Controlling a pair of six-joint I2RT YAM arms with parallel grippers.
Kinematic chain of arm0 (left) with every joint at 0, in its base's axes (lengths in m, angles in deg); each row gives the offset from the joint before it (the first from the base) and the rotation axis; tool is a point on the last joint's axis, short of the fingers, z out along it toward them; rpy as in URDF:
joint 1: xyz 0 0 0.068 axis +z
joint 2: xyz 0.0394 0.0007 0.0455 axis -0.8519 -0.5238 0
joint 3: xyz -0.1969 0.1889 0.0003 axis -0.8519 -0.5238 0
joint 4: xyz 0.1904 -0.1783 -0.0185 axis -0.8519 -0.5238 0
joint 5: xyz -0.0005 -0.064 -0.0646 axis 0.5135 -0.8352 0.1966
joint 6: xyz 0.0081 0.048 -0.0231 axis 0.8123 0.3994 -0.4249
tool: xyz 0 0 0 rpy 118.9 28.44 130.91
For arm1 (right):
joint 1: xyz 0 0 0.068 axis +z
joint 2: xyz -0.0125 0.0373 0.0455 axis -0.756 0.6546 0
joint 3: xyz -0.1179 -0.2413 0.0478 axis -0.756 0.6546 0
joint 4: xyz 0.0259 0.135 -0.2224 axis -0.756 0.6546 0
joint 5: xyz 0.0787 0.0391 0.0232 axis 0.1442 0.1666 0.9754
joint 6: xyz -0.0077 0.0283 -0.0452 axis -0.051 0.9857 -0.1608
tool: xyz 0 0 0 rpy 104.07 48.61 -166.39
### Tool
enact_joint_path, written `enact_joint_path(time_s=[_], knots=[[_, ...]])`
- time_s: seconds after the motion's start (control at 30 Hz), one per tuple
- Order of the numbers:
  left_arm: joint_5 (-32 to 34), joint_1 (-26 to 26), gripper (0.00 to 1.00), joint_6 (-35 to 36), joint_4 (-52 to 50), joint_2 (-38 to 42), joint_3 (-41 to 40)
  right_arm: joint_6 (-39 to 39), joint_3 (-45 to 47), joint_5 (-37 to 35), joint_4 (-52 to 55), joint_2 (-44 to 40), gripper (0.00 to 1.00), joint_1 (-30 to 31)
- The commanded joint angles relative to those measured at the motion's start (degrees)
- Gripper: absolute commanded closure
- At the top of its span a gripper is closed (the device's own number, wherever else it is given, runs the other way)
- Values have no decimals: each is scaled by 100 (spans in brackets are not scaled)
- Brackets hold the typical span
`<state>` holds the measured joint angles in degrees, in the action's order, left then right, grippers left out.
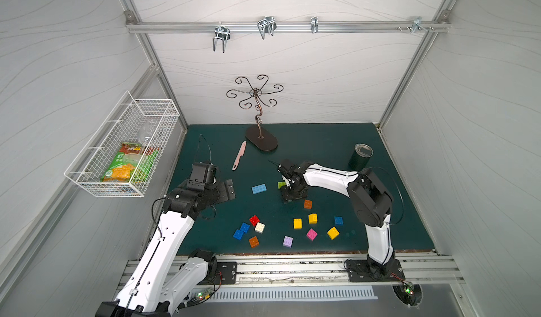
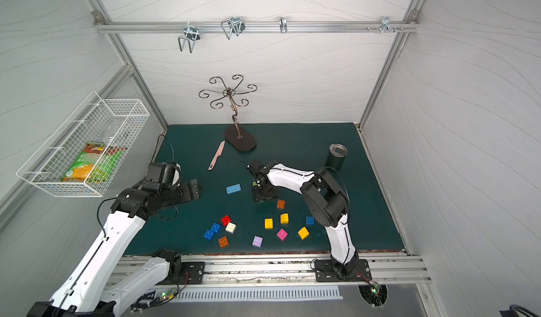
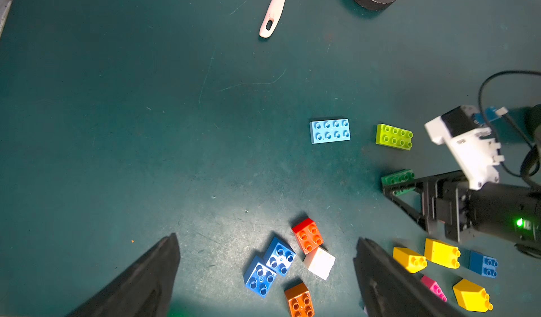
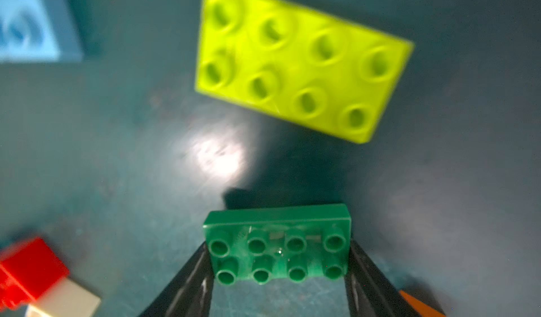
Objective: Assemble the number 1 with lego
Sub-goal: Move the lego brick at the center of the board, then pick up the lego brick from the center of the board.
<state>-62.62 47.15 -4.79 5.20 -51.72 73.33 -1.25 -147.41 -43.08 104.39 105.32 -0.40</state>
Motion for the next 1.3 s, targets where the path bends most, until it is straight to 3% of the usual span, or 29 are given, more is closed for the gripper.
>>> enact_joint_path(time_s=[0.0, 0.23, 0.43, 0.53, 0.83, 1.0, 1.27], knots=[[33, -22, 2, 78, 257, 90, 4, 843, 96, -412, 170, 81, 46, 31], [26, -16, 2, 78, 265, 108, 11, 1226, 329, -1060, 169, -91, 40, 104], [20, -23, 2, 77, 266, 108, 4, 1300, 312, -994, 210, -424, 11, 78], [20, -16, 1, 78, 266, 108, 9, 1328, 255, -911, 253, -744, 4, 64], [24, -17, 1, 74, 266, 127, -5, 1825, 715, -519, 473, -1887, 8, -386], [-19, -22, 1, 78, 275, 117, -5, 2303, 1082, -233, 800, -2023, 11, -762], [41, -138, 1, 71, 257, 143, -5, 3003, 1958, 131, 111, -2221, 12, -819]])
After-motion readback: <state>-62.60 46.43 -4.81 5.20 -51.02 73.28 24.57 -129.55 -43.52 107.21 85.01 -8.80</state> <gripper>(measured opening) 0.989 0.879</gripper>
